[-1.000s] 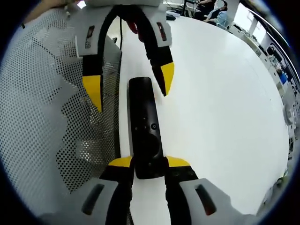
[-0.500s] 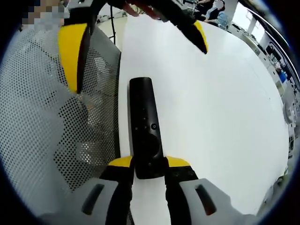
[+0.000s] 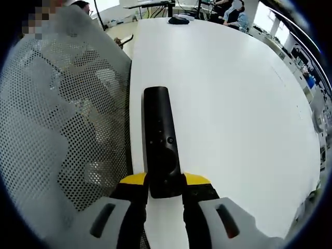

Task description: Press the specified remote control buttons in sequence, fully releasing each button before pressing the next.

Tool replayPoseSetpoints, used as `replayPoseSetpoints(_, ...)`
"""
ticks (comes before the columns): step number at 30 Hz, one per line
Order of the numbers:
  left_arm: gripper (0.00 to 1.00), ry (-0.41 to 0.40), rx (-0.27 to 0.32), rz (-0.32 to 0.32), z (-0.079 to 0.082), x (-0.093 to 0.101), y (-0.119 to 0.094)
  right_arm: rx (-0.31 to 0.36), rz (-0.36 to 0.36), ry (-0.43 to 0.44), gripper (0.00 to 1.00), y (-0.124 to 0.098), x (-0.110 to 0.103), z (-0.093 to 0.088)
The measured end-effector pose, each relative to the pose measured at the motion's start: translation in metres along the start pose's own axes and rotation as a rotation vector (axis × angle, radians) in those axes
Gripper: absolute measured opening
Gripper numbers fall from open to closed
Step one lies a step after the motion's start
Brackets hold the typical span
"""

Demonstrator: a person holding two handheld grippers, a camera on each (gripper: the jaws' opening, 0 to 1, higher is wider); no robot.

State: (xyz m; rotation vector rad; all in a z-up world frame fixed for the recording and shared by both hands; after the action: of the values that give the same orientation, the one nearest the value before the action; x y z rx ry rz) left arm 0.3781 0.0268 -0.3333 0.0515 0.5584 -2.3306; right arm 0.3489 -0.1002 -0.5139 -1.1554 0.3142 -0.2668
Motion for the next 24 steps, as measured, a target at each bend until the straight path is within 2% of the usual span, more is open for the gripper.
replayPoseSetpoints(4,1.00,0.046,-0.024,0.143,-0.011,-0.019,-0.015,-0.001,-0.001,0.003,0.25,0.000,0.000,0.000)
replayPoseSetpoints(5,1.00,0.030,-0.014,0.175,-0.013,-0.023,-0.017,-0.002,-0.002,0.006,0.25,0.000,0.000,0.000)
replayPoseSetpoints(6,1.00,0.019,-0.036,0.213,-0.021,-0.026,-0.018,-0.001,-0.004,0.008,0.25,0.000,0.000,0.000)
replayPoseSetpoints(8,1.00,0.041,-0.114,0.219,-0.033,-0.024,-0.018,-0.001,-0.007,0.009,0.25,0.000,0.000,0.000)
replayPoseSetpoints(9,1.00,0.052,-0.125,0.229,-0.033,-0.026,-0.018,0.001,-0.007,0.010,0.25,0.000,0.000,0.000)
replayPoseSetpoints(10,1.00,0.046,-0.110,0.226,-0.030,-0.026,-0.017,0.002,-0.006,0.011,0.25,0.000,0.000,0.000)
replayPoseSetpoints(12,1.00,0.009,-0.019,0.243,-0.018,-0.028,-0.019,0.000,-0.005,0.012,0.25,0.000,0.000,0.000)
replayPoseSetpoints(15,1.00,0.029,-0.011,0.258,-0.019,-0.035,-0.025,0.004,-0.004,0.016,0.25,0.000,0.000,0.000)
replayPoseSetpoints(18,1.00,-0.036,0.048,0.253,-0.014,-0.036,-0.026,0.005,-0.007,0.017,0.25,0.000,0.000,0.000)
replayPoseSetpoints(22,1.00,-0.010,0.010,0.257,-0.020,-0.036,-0.026,0.025,0.000,0.012,0.25,0.000,0.000,-0.001)
replayPoseSetpoints(24,1.00,-0.006,0.040,0.250,-0.014,-0.034,-0.025,0.037,0.013,0.002,0.25,-0.001,0.000,-0.002)
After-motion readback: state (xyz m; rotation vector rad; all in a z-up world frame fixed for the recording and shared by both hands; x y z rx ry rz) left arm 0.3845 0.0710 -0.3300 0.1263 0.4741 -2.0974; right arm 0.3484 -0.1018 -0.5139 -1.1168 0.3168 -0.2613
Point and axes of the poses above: the point that each gripper's makers call its tool centre point, and the gripper's own axes: y roughly forward along the fingers, x roughly to its right, z roughly out of its top, the point moved 1 cm from there along -y, roughly backward along the fingers, and after that the axes turned 15 degrees about y, right-handed, at the moved point
